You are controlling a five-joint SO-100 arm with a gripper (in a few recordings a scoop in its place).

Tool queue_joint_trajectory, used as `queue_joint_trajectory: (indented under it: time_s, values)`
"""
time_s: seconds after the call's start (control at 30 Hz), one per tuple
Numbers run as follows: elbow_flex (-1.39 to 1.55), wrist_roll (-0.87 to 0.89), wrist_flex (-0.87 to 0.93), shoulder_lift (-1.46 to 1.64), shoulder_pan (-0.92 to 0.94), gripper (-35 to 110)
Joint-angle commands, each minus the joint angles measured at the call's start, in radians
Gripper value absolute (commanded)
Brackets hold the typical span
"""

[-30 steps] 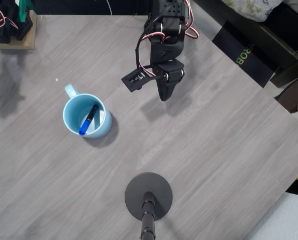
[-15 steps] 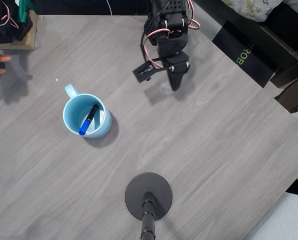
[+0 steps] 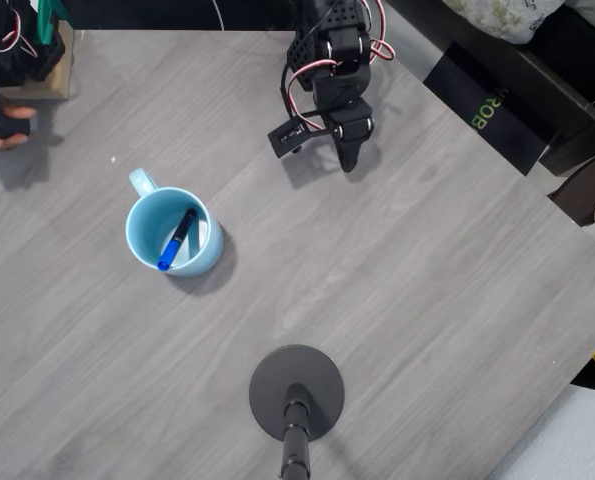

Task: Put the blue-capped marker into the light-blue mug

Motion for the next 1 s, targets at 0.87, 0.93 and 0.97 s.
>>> queue_joint_trajectory:
  time_s: [0.87, 0.93, 0.97]
  values:
    - [0.003, 0.012, 0.178, 0.026, 0.146, 0]
    - [0.003, 0.012, 0.178, 0.026, 0.147, 0]
    - [0.003, 0.012, 0.178, 0.026, 0.147, 0]
